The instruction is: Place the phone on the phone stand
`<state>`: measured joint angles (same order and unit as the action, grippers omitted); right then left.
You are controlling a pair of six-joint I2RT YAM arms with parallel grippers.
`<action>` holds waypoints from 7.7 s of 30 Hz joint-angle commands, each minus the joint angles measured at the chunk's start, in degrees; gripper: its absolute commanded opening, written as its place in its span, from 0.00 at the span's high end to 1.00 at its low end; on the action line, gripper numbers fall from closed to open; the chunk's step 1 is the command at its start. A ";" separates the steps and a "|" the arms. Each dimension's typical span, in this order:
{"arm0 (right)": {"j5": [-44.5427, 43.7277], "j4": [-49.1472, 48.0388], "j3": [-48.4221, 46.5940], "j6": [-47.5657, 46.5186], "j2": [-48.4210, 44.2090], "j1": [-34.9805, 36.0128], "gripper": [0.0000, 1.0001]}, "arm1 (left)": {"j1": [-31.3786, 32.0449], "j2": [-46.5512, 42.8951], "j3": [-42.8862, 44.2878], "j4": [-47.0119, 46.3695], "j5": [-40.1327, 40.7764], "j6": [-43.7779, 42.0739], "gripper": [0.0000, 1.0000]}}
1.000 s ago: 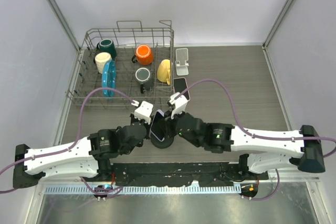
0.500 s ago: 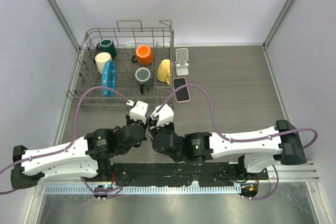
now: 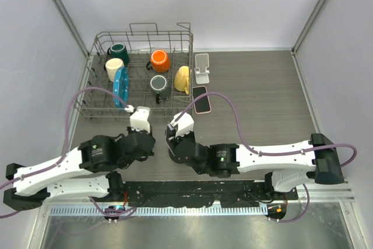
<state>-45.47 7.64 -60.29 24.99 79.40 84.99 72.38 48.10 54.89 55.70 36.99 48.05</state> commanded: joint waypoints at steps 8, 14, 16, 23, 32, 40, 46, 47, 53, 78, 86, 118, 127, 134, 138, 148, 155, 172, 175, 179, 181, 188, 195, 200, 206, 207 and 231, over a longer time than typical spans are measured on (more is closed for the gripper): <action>-5.08 12.49 2.72 -4.08 -0.90 -3.25 0.99 | -0.05 -1.93 5.05 11.21 5.06 6.66 0.77; 1.60 14.32 3.60 -4.78 -7.93 -3.43 0.61 | -0.05 -13.98 -4.35 -13.58 -6.31 -5.15 0.33; 4.06 14.77 4.13 -5.13 -11.17 -3.60 0.57 | -0.13 -16.62 -5.93 -17.11 -7.46 -8.40 0.28; 16.97 11.61 8.26 -10.39 -20.49 -7.19 0.55 | -0.13 -14.00 -9.44 -23.61 -15.89 -15.79 0.20; 39.04 9.50 12.92 -16.12 -28.94 -16.52 0.52 | -0.31 -12.06 -17.79 -39.33 -20.28 -20.28 0.17; 42.41 10.11 12.22 -15.59 -27.55 -19.07 0.46 | -1.80 -10.12 -20.26 -42.78 -22.40 -18.88 0.20; 43.01 8.89 10.20 -13.13 -24.20 -19.07 0.49 | -1.80 -15.83 -20.09 -36.29 -18.98 -14.83 0.19; 43.62 8.88 9.93 -12.69 -23.94 -19.16 0.50 | -1.80 -16.80 -19.83 -34.54 -18.54 -14.66 0.18; 43.45 9.06 9.32 -12.60 -22.80 -19.16 0.53 | -1.89 -20.76 -17.81 -30.39 -14.14 -12.55 0.16; 69.90 1.34 3.35 -25.79 -13.84 -19.16 0.99 | -1.89 -31.12 -9.28 -24.24 -14.67 -12.81 0.16; 68.16 -3.77 0.09 -22.80 -6.71 -18.37 0.99 | -1.89 -31.41 -1.64 -18.71 -16.34 -12.98 0.16; 58.04 3.70 0.70 -18.67 -21.80 -15.82 0.22 | -1.89 -23.14 -0.93 -20.02 -11.07 -17.73 0.16; 32.58 2.47 10.62 -2.15 -29.47 -15.91 0.24 | -1.89 -16.40 4.07 -25.82 -8.00 -19.14 0.11; 3.57 5.53 15.99 3.04 -33.78 -16.26 0.23 | -4.43 3.91 21.97 -20.74 -3.23 -26.95 0.11; -1.03 7.39 15.91 5.50 -33.52 -20.20 0.22 | -16.80 11.92 29.30 -19.14 -15.22 -26.87 0.11; 36.14 3.18 0.02 -0.91 -7.88 -55.62 0.22 | -35.10 13.88 27.21 -27.30 -21.96 -28.10 0.11; 50.82 -6.85 -15.98 -6.36 14.71 -66.69 0.23 | -39.33 7.19 18.15 -32.94 -20.82 -31.62 0.11; 57.43 -4.91 -45.35 -13.92 47.25 -67.85 0.19 | -44.16 6.92 15.24 -34.78 -29.41 -28.46 0.11; 57.34 -6.31 -44.22 -13.92 47.52 -67.85 0.17 | -47.23 7.27 14.98 -35.39 -33.46 -26.09 0.11; 56.99 -7.37 -42.63 -14.18 46.91 -67.77 0.16 | -49.35 7.63 14.54 -35.84 -34.44 -25.20 0.11; 56.55 -9.83 -42.02 -13.39 46.55 -67.68 0.16 | -49.44 8.24 14.54 -35.75 -34.44 -25.20 0.11; 52.33 -6.24 -46.22 -14.53 49.19 -66.01 0.15 | -50.23 8.60 14.54 -35.93 -35.59 -25.11 0.12; 47.07 -3.08 -50.44 -15.15 51.38 -64.07 0.15 | -50.32 9.30 14.71 -35.66 -36.28 -25.11 0.12; 42.14 0.18 -55.54 -16.64 54.89 -62.67 0.15 | -50.41 9.03 14.54 -35.66 -35.24 -25.64 0.12; 33.89 4.92 -61.69 -19.72 58.24 -59.77 0.15 | -50.41 9.30 14.72 -35.58 -35.85 -25.55 0.13; 29.61 5.80 -63.09 -20.24 59.11 -58.72 0.16 | -50.41 9.12 14.63 -35.66 -35.59 -25.64 0.13; 20.24 -4.83 -9.71 -9.10 8.80 -68.21 0.99 | -51.02 10.26 13.49 -36.54 -35.23 -25.38 0.13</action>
<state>-24.01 6.13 -83.79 9.39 105.71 15.49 21.98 59.13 68.73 22.81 2.68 22.24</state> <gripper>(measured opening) 0.714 0.868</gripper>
